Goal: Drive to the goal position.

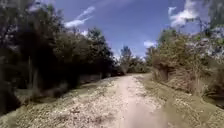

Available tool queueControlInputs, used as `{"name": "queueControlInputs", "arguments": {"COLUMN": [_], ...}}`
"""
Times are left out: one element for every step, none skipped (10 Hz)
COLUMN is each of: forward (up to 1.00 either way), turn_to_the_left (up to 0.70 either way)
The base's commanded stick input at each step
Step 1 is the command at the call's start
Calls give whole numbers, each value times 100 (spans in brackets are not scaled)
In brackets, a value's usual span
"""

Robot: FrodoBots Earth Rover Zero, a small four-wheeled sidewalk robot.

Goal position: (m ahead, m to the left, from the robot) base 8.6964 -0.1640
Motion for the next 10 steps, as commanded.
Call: {"name": "queueControlInputs", "arguments": {"forward": [70, 70, 70, 70, 70, 70, 70, 70, 70, 70], "turn_to_the_left": [0, 0, 0, 0, -25, -27, -27, -27, -27, -27]}}
